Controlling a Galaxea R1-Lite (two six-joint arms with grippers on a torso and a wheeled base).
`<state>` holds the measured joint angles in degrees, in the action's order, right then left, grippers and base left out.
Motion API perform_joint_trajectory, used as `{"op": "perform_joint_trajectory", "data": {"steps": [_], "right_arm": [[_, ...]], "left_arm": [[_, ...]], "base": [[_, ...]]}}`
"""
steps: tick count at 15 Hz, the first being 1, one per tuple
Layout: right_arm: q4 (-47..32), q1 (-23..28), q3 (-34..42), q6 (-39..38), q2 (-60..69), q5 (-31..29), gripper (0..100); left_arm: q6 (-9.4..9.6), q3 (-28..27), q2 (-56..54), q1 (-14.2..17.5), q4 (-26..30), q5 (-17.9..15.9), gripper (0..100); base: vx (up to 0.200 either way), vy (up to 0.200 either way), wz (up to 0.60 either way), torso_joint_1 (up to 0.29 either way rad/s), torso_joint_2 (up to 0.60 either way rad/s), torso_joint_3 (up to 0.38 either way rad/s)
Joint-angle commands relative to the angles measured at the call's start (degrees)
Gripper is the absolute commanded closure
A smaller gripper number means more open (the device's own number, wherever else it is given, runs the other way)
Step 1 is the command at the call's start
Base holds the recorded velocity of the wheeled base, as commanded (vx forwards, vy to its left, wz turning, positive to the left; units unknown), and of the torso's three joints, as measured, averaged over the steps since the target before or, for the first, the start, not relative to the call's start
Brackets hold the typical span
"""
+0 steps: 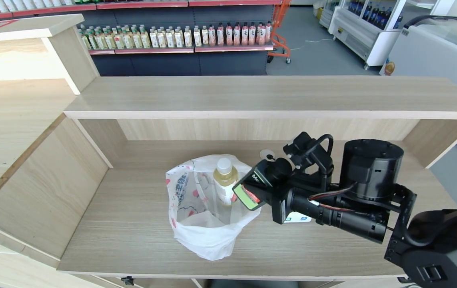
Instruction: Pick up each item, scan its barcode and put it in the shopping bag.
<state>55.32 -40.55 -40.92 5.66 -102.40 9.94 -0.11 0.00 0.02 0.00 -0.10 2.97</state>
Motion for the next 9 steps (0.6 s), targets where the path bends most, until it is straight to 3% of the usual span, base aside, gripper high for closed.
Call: {"op": "perform_joint_trajectory", "data": {"steps": [1, 6, 9], "right_arm": [[1.7, -0.5, -2.1, -1.5, -3.4, -0.1, 100], [3.3, 0.0, -0.6, -0.6, -2.8, -0.4, 100], [3.3, -0.8, -0.1, 5.8, -2.5, -0.4, 100]], "left_arm": [[-0.07, 0.0, 0.0, 0.0, 0.0, 0.0, 0], [-0.24, 0.0, 0.0, 0.0, 0.0, 0.0, 0], [-0.24, 0.0, 0.0, 0.0, 0.0, 0.0, 0]], "base": [[0.000, 0.000, 0.00, 0.000, 0.00, 0.000], [0.000, 0.000, 0.00, 0.000, 0.00, 0.000], [0.000, 0.000, 0.00, 0.000, 0.00, 0.000]]}}
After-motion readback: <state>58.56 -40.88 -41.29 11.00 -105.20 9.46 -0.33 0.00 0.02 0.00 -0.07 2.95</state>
